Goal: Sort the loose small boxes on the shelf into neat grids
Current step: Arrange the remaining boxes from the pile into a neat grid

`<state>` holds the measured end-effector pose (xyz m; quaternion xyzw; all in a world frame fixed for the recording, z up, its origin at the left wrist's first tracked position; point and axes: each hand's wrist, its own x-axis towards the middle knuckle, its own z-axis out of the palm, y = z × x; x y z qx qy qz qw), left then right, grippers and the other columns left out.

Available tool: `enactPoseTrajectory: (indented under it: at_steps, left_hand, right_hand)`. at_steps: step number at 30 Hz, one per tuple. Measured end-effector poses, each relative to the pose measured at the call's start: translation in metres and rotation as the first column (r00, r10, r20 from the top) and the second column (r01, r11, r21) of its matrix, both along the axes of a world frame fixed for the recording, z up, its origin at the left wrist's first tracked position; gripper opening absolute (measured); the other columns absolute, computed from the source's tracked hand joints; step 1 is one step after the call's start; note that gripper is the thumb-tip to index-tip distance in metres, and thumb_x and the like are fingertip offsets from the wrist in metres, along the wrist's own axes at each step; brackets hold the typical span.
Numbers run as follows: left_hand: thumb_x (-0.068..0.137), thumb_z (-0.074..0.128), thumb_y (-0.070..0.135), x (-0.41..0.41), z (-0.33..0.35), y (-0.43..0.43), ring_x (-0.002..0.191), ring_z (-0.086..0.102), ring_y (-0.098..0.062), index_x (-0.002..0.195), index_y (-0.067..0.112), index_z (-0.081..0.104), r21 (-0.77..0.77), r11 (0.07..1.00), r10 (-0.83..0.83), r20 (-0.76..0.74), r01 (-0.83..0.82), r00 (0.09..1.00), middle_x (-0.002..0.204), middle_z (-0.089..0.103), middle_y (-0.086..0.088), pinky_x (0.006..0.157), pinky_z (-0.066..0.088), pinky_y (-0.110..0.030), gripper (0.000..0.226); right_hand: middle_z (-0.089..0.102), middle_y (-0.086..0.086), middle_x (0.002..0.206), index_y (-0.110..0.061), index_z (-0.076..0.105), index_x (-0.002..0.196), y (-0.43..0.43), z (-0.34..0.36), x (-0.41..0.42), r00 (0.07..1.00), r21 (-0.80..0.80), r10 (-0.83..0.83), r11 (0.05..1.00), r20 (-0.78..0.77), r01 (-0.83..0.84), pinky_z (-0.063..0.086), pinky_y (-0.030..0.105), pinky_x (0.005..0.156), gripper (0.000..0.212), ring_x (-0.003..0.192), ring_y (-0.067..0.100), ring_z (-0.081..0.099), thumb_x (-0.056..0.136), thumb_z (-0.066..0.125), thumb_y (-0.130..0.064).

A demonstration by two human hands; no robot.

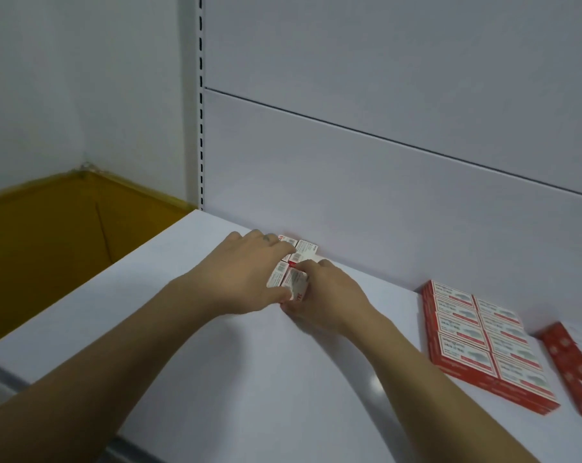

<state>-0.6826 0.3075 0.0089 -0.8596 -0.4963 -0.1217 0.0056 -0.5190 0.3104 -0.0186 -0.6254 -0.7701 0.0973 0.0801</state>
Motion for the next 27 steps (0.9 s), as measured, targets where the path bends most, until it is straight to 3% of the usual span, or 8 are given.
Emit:
enactPoseTrajectory:
  at_steps: [4,7,10,15,19,22,25,27]
  left_hand:
    - [0.080,0.058,0.053,0.004,0.007,0.007,0.115,0.043,-0.014,0.136,0.036,0.036,0.000,0.996,-0.093,0.050,0.093,0.994,0.128,0.049,0.010,0.094,0.035,-0.034,0.063]
    - [0.078,0.061,0.055,0.009,0.007,0.010,0.115,0.042,-0.012,0.137,0.038,0.033,0.022,0.990,-0.141,0.067,0.140,0.988,0.130,0.048,0.012,0.093,0.037,-0.032,0.067]
    - [0.080,0.061,0.054,0.018,0.005,0.008,0.117,0.041,-0.013,0.142,0.034,0.025,0.086,0.985,-0.156,0.045,0.152,0.987,0.135,0.043,0.010,0.092,0.035,-0.031,0.074]
    - [0.082,0.064,0.049,0.041,0.011,0.004,0.129,0.033,-0.013,0.148,0.032,0.013,0.171,0.957,-0.259,0.133,0.236,0.957,0.149,0.027,0.010,0.101,0.031,-0.030,0.085]
    - [0.081,0.068,0.042,0.058,0.012,0.009,0.128,0.039,-0.019,0.146,0.026,0.026,0.296,0.924,-0.311,0.220,0.241,0.924,0.146,0.036,0.003,0.101,0.037,-0.034,0.079]
    - [0.077,0.075,0.032,0.069,0.002,0.011,0.117,0.050,-0.024,0.134,0.021,0.043,0.405,0.880,-0.375,0.268,0.249,0.888,0.134,0.052,-0.004,0.089,0.049,-0.039,0.067]
    - [0.073,0.079,0.017,0.074,-0.008,0.014,0.111,0.056,-0.028,0.117,0.018,0.059,0.445,0.864,-0.416,0.367,0.236,0.832,0.127,0.058,-0.007,0.081,0.054,-0.041,0.049]
    - [0.075,0.076,0.009,0.071,-0.012,0.017,0.112,0.055,-0.025,0.108,0.019,0.064,0.445,0.864,-0.436,0.433,0.234,0.789,0.124,0.059,-0.006,0.081,0.052,-0.037,0.037]
  right_hand:
    - [0.047,-0.003,0.116,-0.023,0.046,0.128,-0.007,0.007,0.008,0.985,-0.038,-0.060,0.998,-0.162,0.055,0.050,0.034,0.084,0.073,0.098,0.018,0.057,0.066,0.078,-0.042]
    - [0.039,-0.006,0.119,-0.020,0.041,0.136,-0.016,0.017,0.024,0.959,0.018,-0.065,0.997,-0.277,0.073,0.050,0.028,0.086,0.082,0.093,0.011,0.058,0.066,0.083,-0.032]
    - [0.040,-0.008,0.122,-0.026,0.034,0.142,-0.025,0.032,0.042,0.928,0.062,-0.048,0.995,-0.369,0.076,0.049,0.015,0.078,0.093,0.083,-0.001,0.056,0.065,0.086,-0.023]
    - [0.044,-0.019,0.120,-0.037,0.021,0.146,-0.039,0.061,0.062,0.904,0.144,-0.055,0.981,-0.424,0.127,0.047,0.005,0.066,0.104,0.089,-0.007,0.057,0.066,0.086,-0.020]
    - [0.046,-0.023,0.119,-0.039,0.020,0.146,-0.049,0.069,0.069,0.812,0.177,-0.070,0.962,-0.579,0.209,0.050,0.008,0.066,0.105,0.091,-0.004,0.059,0.068,0.085,-0.014]
    - [0.049,-0.022,0.122,-0.039,0.021,0.145,-0.056,0.068,0.071,0.762,0.198,-0.064,0.949,-0.645,0.247,0.052,0.011,0.067,0.103,0.093,0.001,0.062,0.068,0.085,-0.018]
    - [0.055,-0.018,0.124,-0.037,0.033,0.141,-0.060,0.059,0.071,0.694,0.139,-0.085,0.955,-0.714,0.261,0.057,0.020,0.074,0.090,0.095,0.007,0.065,0.070,0.084,-0.017]
    - [0.064,-0.012,0.119,-0.031,0.050,0.132,-0.060,0.051,0.069,0.585,0.069,-0.095,0.965,-0.805,0.252,0.058,0.028,0.079,0.069,0.094,0.012,0.068,0.073,0.081,-0.013]
